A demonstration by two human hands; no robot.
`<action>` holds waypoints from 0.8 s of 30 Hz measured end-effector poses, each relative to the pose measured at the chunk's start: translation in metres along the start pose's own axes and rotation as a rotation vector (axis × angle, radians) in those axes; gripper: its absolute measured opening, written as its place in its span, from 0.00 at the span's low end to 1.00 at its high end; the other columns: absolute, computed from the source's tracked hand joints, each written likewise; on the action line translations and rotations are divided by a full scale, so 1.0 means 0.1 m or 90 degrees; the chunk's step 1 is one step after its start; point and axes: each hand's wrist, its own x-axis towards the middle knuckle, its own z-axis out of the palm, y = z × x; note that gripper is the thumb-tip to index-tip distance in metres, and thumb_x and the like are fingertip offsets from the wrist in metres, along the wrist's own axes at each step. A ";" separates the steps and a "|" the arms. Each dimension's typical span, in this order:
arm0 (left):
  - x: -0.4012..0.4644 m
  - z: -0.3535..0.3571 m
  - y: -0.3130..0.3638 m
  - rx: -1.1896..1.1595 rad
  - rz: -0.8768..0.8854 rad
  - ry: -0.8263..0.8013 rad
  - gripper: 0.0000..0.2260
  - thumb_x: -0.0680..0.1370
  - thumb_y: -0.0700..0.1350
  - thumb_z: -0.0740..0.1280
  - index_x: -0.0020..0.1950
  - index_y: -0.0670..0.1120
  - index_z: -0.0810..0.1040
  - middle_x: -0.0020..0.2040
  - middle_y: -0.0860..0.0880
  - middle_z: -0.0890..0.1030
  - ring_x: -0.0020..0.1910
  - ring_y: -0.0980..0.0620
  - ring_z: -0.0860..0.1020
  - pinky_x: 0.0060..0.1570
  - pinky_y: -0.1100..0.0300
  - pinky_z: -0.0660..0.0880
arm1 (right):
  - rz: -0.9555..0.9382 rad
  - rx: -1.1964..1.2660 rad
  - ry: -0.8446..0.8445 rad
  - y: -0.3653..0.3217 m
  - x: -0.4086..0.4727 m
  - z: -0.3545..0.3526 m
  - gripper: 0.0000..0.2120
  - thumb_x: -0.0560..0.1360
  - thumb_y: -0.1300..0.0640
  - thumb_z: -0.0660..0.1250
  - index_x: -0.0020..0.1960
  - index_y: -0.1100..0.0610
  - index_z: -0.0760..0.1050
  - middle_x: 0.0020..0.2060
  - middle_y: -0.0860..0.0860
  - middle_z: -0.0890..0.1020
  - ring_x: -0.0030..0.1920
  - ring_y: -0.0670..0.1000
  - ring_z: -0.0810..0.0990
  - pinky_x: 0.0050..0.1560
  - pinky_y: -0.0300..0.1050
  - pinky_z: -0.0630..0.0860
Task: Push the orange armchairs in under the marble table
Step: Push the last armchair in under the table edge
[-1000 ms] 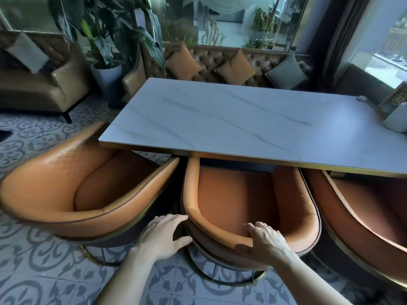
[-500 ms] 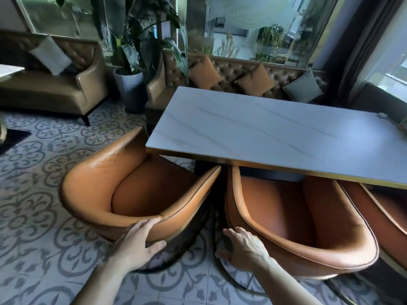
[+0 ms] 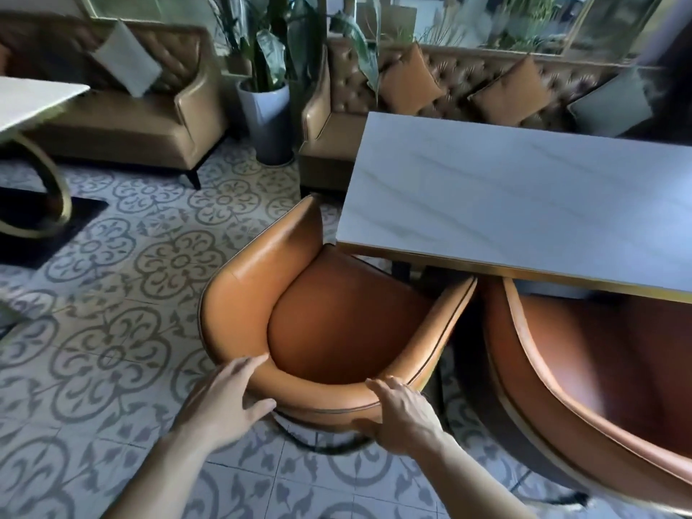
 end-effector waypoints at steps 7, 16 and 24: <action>0.61 -0.46 -0.66 0.059 0.051 -0.079 0.39 0.74 0.60 0.72 0.78 0.63 0.53 0.79 0.56 0.55 0.77 0.52 0.55 0.74 0.51 0.60 | 0.040 0.012 -0.009 -0.72 0.42 0.11 0.43 0.72 0.29 0.69 0.80 0.46 0.58 0.71 0.53 0.70 0.72 0.56 0.70 0.73 0.53 0.68; 1.57 -0.39 -1.36 0.206 0.255 -0.229 0.47 0.66 0.70 0.71 0.79 0.63 0.51 0.81 0.54 0.51 0.79 0.55 0.44 0.76 0.54 0.38 | 0.158 0.090 -0.042 -1.35 0.83 0.72 0.48 0.66 0.25 0.71 0.80 0.40 0.58 0.73 0.50 0.70 0.74 0.56 0.66 0.73 0.57 0.69; 1.57 -0.06 -1.60 0.225 0.327 -0.141 0.40 0.67 0.77 0.60 0.76 0.64 0.58 0.78 0.60 0.60 0.78 0.57 0.51 0.77 0.55 0.41 | 0.182 0.044 0.034 -1.45 0.82 0.89 0.45 0.67 0.28 0.72 0.78 0.40 0.60 0.70 0.46 0.70 0.71 0.54 0.63 0.68 0.63 0.68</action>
